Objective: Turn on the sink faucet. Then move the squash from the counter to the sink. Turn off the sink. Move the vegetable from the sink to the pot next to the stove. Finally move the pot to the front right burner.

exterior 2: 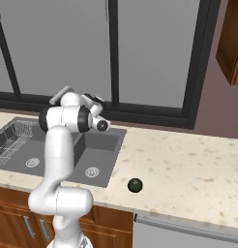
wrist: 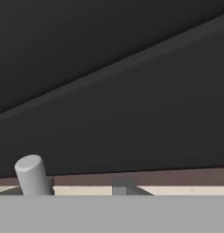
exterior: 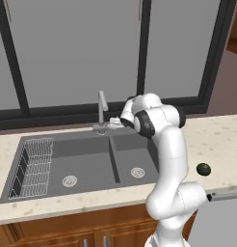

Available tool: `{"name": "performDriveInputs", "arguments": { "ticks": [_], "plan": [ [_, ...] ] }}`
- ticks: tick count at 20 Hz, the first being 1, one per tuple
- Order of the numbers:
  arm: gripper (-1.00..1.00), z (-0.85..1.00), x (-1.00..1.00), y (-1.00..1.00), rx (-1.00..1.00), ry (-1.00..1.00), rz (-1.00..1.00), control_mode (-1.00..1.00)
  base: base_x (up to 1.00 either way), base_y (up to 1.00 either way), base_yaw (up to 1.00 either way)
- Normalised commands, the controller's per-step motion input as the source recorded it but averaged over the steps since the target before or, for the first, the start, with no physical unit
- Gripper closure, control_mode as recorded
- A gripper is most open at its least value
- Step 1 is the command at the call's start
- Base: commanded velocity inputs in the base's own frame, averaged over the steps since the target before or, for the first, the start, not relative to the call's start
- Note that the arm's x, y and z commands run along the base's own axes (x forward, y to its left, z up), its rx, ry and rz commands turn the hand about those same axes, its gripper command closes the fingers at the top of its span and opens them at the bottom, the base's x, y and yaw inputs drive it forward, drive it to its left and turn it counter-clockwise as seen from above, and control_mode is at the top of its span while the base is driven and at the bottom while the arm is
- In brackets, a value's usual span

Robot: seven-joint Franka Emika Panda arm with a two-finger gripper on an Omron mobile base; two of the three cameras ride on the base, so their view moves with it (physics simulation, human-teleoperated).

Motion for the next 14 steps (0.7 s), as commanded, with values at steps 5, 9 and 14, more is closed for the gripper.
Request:
{"name": "performDriveInputs", "arguments": {
  "ticks": [5,9,14],
  "plan": [
    [1.0,-0.3,0.0,-0.44,0.09,0.02,0.0,-1.0,0.0,0.0,0.0],
    [1.0,-0.28,0.0,-0.43,0.09,0.04,0.0,-1.0,0.0,0.0,0.0],
    [-1.0,0.0,0.0,-0.2,0.03,0.03,0.0,-1.0,0.0,0.0,0.0]
  ]
}}
